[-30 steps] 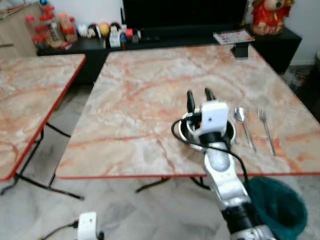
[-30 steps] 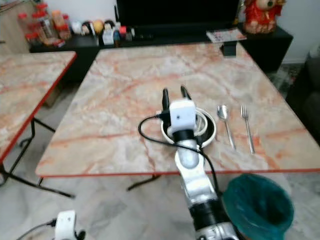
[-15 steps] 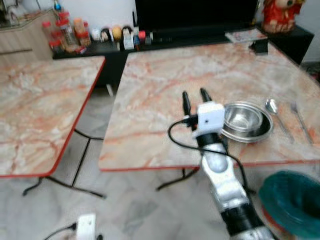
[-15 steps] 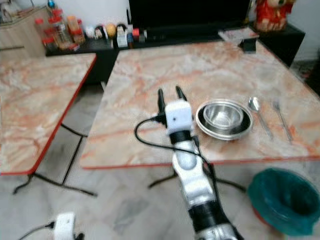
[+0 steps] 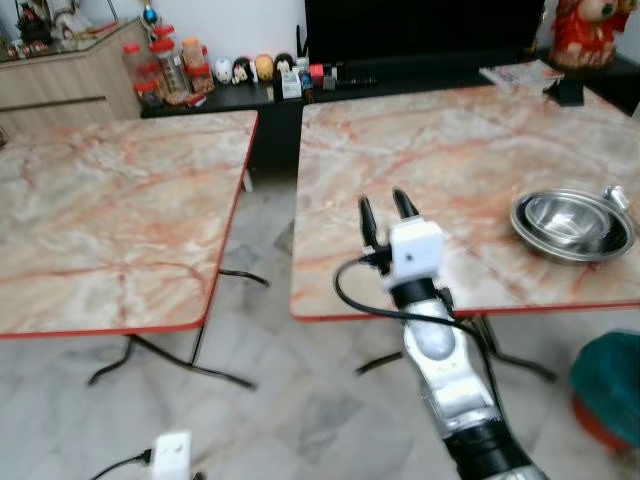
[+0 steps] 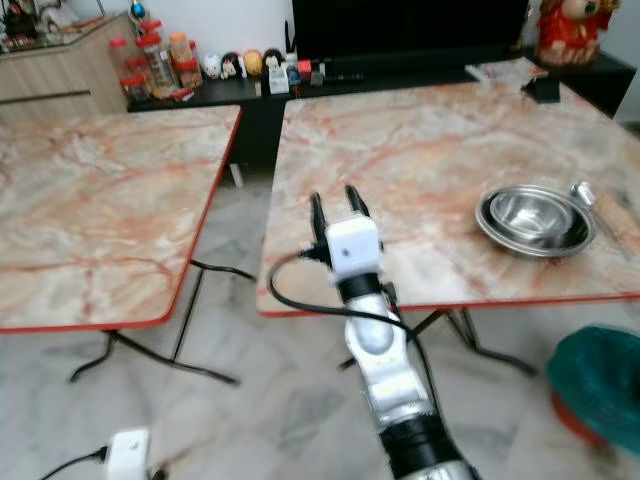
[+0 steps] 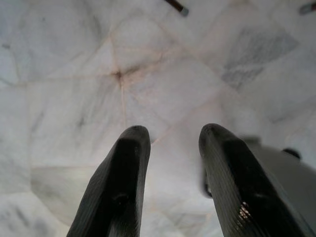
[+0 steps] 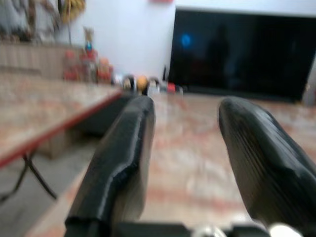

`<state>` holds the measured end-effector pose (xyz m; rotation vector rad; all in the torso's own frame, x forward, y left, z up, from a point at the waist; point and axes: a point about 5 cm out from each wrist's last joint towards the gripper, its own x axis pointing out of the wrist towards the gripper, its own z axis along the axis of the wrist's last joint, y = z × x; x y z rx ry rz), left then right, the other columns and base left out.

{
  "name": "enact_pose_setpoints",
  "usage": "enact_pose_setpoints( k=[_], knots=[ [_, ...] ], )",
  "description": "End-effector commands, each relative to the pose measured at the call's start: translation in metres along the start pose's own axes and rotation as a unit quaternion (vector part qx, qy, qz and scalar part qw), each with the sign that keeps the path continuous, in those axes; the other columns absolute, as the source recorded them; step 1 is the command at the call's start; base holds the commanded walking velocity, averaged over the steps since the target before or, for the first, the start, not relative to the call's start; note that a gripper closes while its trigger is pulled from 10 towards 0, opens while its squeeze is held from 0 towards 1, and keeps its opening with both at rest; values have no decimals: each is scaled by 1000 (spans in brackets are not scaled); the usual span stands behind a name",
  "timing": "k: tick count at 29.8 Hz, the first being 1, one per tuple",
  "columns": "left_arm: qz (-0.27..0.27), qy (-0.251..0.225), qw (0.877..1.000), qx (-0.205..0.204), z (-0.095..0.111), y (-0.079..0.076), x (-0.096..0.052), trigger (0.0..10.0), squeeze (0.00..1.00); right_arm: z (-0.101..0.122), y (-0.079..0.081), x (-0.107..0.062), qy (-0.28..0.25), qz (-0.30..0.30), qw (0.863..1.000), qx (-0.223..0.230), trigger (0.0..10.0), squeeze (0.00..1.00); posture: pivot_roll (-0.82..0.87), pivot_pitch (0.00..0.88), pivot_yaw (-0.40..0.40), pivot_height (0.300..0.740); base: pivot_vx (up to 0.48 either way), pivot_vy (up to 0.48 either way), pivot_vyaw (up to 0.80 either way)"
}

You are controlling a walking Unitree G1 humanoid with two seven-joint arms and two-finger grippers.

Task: Setting the table

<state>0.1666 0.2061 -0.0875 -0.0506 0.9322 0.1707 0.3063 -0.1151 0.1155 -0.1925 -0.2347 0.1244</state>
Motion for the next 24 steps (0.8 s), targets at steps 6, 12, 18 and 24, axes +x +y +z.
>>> enact_pose_setpoints(
  k=[6,12,18,24],
  knots=[
    [10,-6,1000,1,5,8,1,10000,0,-10,0,-7,12,6,1000,-11,10000,0,-25,4,77,740,0,480,0],
    [12,-5,1000,-4,5,7,1,10000,0,-46,-7,-28,88,-6,996,-12,10000,0,-22,23,76,740,0,480,0],
    [14,-6,1000,-8,5,7,1,10000,0,-86,-20,-53,185,-37,982,10,10000,0,-13,35,77,740,0,480,0],
    [14,-7,1000,-10,5,7,1,10000,0,-109,-28,-73,248,-57,967,25,10000,0,-15,35,78,740,0,480,0]
  ],
)
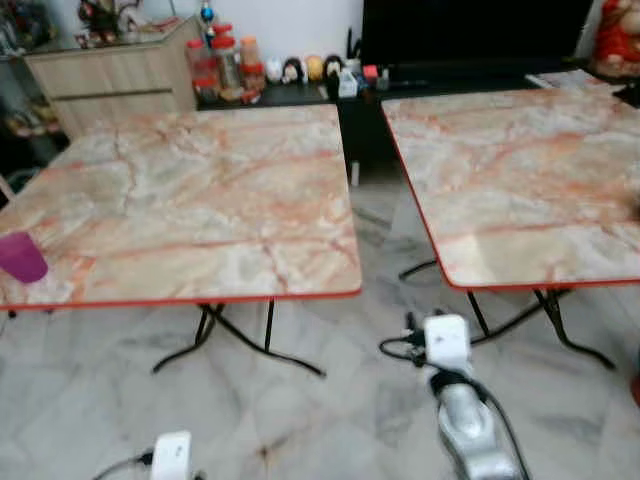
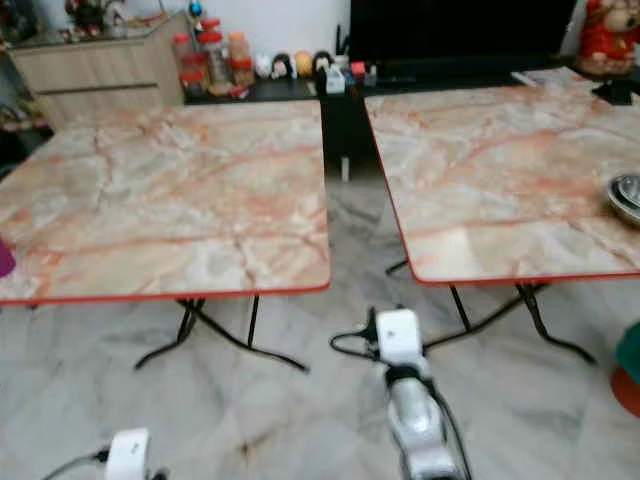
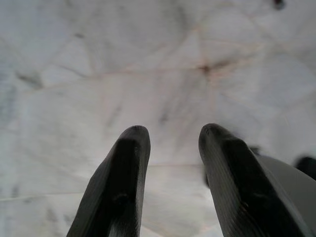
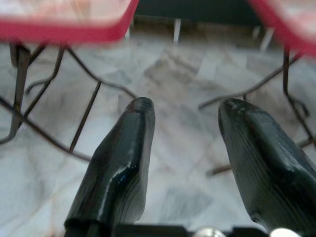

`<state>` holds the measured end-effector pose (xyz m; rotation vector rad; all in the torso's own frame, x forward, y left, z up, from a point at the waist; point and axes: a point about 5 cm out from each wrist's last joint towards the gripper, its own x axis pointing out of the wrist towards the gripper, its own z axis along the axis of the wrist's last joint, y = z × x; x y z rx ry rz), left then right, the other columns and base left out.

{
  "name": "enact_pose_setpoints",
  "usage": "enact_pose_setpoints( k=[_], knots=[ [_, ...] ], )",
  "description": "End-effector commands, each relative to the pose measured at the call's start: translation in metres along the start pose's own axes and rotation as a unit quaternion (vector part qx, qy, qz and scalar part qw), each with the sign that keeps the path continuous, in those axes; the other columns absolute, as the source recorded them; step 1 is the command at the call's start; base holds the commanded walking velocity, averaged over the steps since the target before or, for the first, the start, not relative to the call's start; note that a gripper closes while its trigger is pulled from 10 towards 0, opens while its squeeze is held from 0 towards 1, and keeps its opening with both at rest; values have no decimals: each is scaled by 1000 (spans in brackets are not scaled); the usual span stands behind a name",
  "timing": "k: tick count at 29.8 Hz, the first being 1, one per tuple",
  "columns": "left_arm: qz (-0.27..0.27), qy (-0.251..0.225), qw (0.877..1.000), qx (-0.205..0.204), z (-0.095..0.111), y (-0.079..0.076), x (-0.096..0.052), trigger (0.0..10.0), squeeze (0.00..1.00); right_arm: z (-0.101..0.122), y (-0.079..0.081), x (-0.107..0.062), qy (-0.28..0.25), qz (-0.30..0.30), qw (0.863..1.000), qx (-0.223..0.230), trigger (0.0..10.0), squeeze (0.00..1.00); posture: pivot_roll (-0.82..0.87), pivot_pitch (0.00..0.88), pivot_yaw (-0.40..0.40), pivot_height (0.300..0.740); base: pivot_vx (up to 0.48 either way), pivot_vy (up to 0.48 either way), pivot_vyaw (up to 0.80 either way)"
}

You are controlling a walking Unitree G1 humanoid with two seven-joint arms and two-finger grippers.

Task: Setting the table

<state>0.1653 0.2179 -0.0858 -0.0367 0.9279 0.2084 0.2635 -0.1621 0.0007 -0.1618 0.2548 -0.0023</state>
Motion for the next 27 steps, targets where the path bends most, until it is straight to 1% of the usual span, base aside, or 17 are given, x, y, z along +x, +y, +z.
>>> enact_pose_setpoints(
  k=[1,3,4,5,7,8,9,11,12,15,21,27],
  knots=[
    [-5,-4,1000,-8,3,-6,1,10000,0,-19,-14,-5,46,-21,999,10,10000,0,-15,36,79,740,0,480,0],
    [-4,-3,1000,-10,4,-6,1,10000,0,-46,-20,-18,117,-30,993,14,10000,0,-14,36,81,740,0,480,0],
    [-4,-3,1000,-10,4,-6,1,10000,0,-53,-21,-21,135,-33,990,14,10000,0,-13,34,82,740,0,480,0],
    [-4,-5,1000,-10,5,-6,2,10000,0,-70,-22,-33,182,-30,983,20,10000,0,-14,33,84,740,0,480,0],
    [-5,-6,1000,-10,6,-7,2,10000,0,-82,-22,-43,216,-28,976,19,10000,0,-6,30,85,740,0,480,0],
    [-5,-6,1000,-10,6,-7,2,10000,0,-85,-22,-44,222,-28,974,20,10000,0,-6,30,85,740,0,480,0],
    [-4,-7,1000,-11,7,-6,2,10000,0,-92,-22,-50,242,-28,969,26,10000,0,-8,31,87,740,0,480,0],
    [-4,-8,1000,-11,8,-6,2,10000,0,-99,-22,-57,263,-30,964,31,10000,0,-12,29,89,740,0,480,0],
    [-5,-8,1000,-10,8,-7,2,10000,0,-105,-21,-62,284,-29,958,26,10000,0,-11,30,90,740,0,480,0],
    [-5,-8,1000,-9,8,-7,2,10000,0,-108,-21,-66,297,-26,954,21,10000,0,-5,30,89,740,0,480,0],
    [-3,-9,1000,-11,8,-6,2,10000,0,-102,-19,-57,286,-28,957,37,10000,0,-4,28,87,740,0,480,0],
    [-4,-10,1000,-12,9,-7,2,10000,0,-100,-18,-55,286,-24,957,36,10000,0,0,26,83,740,0,480,0]
  ],
)
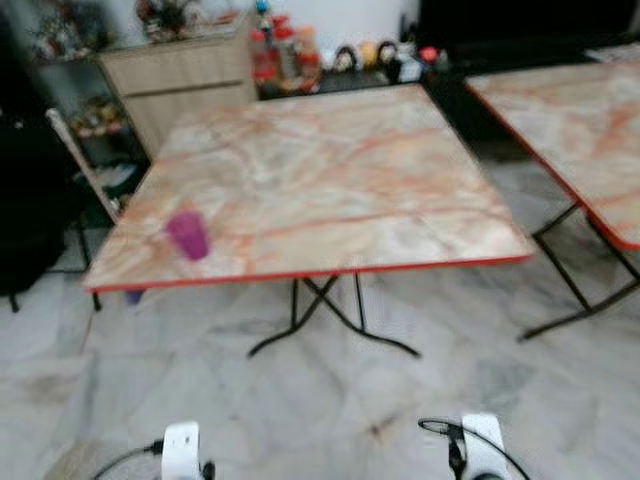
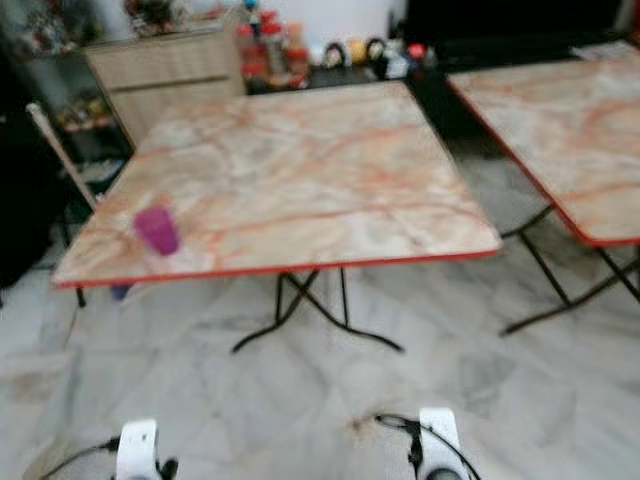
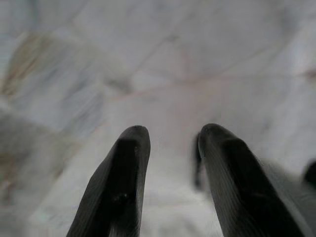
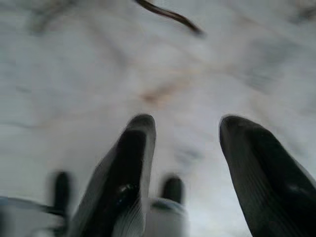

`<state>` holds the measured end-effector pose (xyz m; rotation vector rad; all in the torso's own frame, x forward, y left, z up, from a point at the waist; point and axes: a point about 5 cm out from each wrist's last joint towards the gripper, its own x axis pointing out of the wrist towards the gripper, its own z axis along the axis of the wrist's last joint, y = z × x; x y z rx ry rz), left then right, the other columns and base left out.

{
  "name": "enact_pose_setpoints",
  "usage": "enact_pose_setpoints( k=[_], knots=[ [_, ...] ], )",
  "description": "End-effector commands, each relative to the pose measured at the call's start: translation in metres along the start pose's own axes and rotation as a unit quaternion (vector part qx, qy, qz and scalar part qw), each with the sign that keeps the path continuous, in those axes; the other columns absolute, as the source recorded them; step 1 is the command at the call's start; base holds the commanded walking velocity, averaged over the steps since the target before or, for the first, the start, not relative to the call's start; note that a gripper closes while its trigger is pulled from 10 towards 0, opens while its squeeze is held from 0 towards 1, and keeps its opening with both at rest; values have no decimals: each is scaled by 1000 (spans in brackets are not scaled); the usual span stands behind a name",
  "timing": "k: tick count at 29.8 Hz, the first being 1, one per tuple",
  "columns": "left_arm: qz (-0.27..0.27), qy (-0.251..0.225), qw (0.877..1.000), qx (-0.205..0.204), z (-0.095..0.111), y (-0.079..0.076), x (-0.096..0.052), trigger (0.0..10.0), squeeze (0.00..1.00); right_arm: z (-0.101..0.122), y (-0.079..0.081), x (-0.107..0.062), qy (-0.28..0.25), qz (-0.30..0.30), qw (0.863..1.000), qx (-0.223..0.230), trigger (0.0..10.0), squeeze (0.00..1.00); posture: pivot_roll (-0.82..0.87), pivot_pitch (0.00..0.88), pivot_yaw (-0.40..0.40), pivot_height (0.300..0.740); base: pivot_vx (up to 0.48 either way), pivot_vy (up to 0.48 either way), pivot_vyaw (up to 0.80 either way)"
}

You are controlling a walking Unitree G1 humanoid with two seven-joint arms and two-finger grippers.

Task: Setting the table

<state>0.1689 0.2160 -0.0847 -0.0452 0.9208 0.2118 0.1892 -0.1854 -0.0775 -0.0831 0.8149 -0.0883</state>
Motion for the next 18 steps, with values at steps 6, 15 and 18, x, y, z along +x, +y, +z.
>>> enact_pose_setpoints(
  k=[6,15,18],
  knots=[
    [-3,-8,1000,-9,6,-5,2,10000,0,-5,-9,-1,12,-9,1000,-1,10000,0,0,24,83,740,0,457,0],
    [-10,-18,1000,-5,9,-7,2,10000,0,-7,-7,-1,17,-6,1000,2,10000,0,2,24,83,740,0,0,0],
    [-11,-15,1000,-5,8,-8,2,10000,0,-6,-6,-1,17,-7,1000,5,10000,0,3,23,82,740,0,0,0]
  ],
)
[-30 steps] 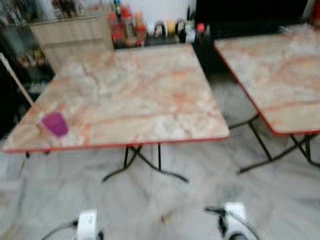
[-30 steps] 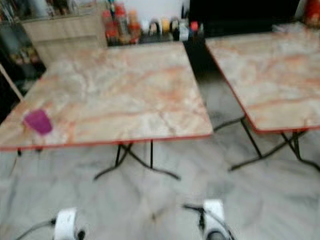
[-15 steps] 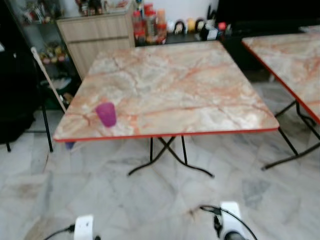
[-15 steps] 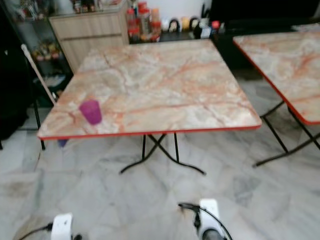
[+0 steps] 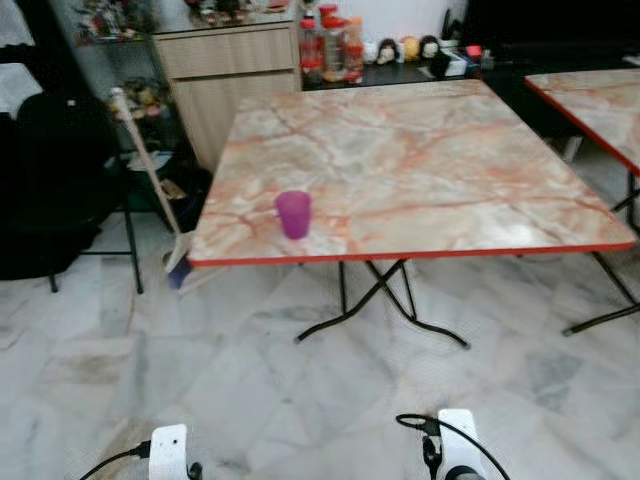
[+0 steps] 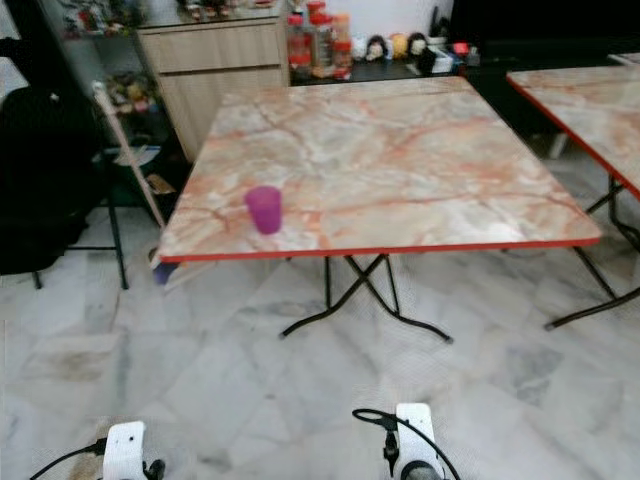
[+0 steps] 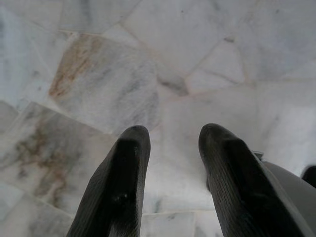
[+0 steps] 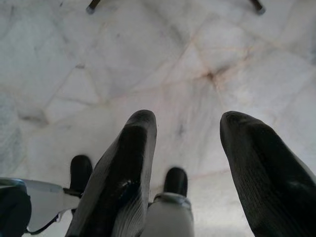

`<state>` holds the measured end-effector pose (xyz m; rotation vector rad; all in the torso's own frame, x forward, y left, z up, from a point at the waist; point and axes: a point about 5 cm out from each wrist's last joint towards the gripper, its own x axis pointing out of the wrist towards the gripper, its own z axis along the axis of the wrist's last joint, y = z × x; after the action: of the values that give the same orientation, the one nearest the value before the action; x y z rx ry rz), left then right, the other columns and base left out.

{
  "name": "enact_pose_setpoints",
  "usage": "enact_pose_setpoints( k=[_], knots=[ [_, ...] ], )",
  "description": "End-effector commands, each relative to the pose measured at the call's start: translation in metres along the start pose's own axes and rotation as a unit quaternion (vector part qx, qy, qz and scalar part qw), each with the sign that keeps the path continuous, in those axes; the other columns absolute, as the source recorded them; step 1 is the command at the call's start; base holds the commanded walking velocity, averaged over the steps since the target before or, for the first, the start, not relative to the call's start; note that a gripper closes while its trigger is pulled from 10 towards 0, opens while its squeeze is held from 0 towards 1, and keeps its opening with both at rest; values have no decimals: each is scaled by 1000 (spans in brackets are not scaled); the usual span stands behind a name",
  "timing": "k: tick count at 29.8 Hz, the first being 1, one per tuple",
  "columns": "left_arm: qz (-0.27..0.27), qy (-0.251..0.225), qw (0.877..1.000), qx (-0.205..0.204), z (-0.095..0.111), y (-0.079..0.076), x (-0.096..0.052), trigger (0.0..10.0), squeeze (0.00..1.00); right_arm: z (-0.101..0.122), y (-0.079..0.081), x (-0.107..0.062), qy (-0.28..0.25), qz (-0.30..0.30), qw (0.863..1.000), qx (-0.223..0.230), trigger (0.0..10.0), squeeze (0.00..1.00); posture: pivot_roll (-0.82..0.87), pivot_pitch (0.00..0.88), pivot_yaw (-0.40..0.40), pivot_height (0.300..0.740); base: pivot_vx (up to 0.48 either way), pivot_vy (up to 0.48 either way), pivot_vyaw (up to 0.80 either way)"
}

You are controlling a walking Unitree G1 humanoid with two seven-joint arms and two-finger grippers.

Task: Setting the table

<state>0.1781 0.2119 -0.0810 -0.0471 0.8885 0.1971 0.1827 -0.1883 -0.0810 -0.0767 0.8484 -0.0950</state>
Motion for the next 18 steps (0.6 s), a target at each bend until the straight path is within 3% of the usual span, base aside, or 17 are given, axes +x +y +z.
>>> enact_pose_setpoints(
  k=[1,5,13,18],
  knots=[
    [-3,2,1000,-6,0,-2,0,10000,0,1,-3,0,0,-6,1000,3,10000,0,4,22,82,740,0,0,0],
    [-2,2,1000,-4,0,-2,0,10000,0,2,-3,1,1,-5,1000,4,10000,0,6,23,81,740,0,0,0],
    [-1,1,1000,-4,0,-2,0,10000,0,0,-3,1,10,-8,1000,10,10000,0,9,25,80,740,261,0,0],
    [0,2,1000,-6,-1,-1,0,10000,0,-1,-2,1,12,-4,1000,14,10000,0,10,27,78,740,276,0,-516]
  ],
)
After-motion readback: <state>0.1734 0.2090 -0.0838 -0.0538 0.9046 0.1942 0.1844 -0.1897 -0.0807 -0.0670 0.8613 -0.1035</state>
